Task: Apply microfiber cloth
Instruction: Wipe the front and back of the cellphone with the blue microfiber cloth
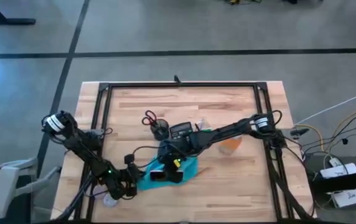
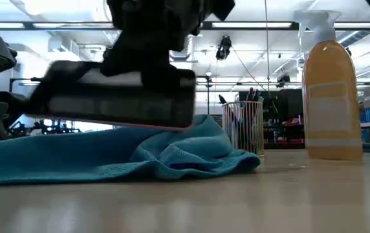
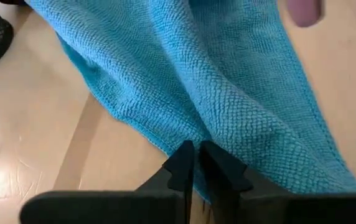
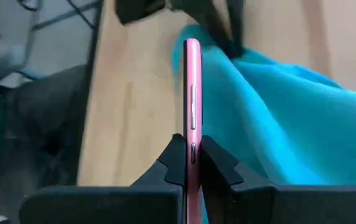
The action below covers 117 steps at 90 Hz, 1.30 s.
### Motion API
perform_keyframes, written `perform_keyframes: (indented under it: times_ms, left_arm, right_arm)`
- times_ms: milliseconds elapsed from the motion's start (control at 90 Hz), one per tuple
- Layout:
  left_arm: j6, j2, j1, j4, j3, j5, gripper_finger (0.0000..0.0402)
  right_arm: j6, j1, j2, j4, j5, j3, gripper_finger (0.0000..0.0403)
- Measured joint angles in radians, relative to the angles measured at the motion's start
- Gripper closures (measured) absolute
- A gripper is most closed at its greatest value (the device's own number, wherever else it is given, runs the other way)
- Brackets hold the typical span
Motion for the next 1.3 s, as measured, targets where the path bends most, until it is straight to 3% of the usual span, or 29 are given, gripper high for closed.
perform_keyframes:
  times_ms: [333,567,700,900,1044,1189,1300]
  left_arm:
    - [0.010,-0.001,0.000,0.005,0.000,-0.019,0.0381]
    - [0.040,-0.002,0.002,0.039,0.000,-0.025,0.0381]
    - [0.040,-0.002,0.002,0.041,0.000,-0.025,0.0381]
    - [0.040,-0.003,0.002,0.042,0.000,-0.026,0.0381]
    - [0.040,-0.003,0.004,0.042,0.000,-0.039,0.0381]
    - [0.038,-0.003,0.005,0.045,0.000,-0.052,0.0381]
    - [0.038,-0.003,0.005,0.046,0.000,-0.054,0.0381]
  right_arm:
    - [-0.073,-0.006,0.016,-0.013,0.036,-0.024,0.0396]
    - [-0.085,-0.010,0.040,-0.036,0.094,-0.025,0.0319]
    - [-0.123,-0.013,0.000,-0.132,0.143,-0.025,0.0281]
    - [-0.166,-0.008,-0.072,-0.386,0.356,-0.024,0.0249]
    - [-0.232,-0.004,-0.071,-0.465,0.525,-0.051,0.0250]
    - [-0.273,-0.003,-0.032,-0.418,0.498,-0.092,0.0273]
    - [-0.275,0.002,-0.004,-0.398,0.502,-0.097,0.0315]
